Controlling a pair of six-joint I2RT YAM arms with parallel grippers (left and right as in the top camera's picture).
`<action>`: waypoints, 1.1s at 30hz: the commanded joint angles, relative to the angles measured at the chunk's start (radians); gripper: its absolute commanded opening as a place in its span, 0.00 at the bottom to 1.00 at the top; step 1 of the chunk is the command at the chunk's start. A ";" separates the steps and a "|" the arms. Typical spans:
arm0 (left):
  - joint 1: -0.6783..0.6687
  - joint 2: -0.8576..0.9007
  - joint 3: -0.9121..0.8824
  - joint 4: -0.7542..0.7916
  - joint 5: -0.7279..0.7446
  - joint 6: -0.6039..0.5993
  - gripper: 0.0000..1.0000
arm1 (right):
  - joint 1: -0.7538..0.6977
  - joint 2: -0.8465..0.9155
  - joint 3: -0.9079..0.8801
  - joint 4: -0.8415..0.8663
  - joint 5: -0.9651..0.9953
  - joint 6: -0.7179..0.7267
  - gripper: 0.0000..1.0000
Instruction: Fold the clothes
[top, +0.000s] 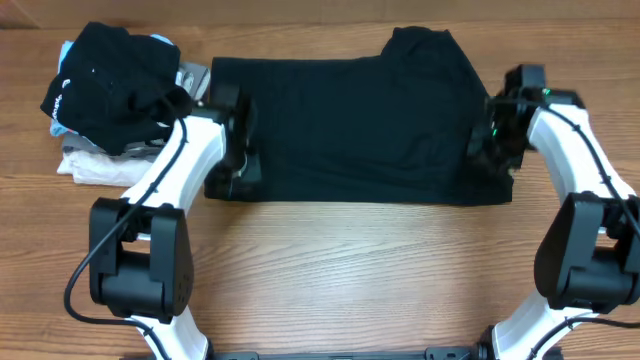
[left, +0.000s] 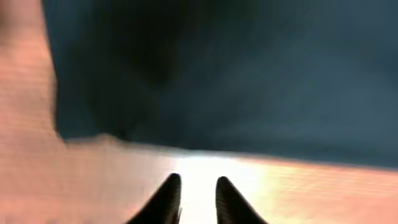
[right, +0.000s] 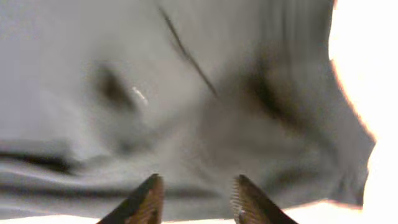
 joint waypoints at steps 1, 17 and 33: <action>-0.002 -0.035 0.061 0.121 -0.008 0.048 0.31 | 0.005 -0.037 0.046 0.103 -0.029 -0.046 0.49; -0.001 0.319 0.068 0.892 -0.043 0.036 0.43 | 0.108 0.278 0.045 0.769 -0.030 -0.106 0.85; -0.005 0.459 0.313 0.662 -0.127 0.060 0.35 | 0.108 0.353 0.046 0.783 0.013 -0.107 0.82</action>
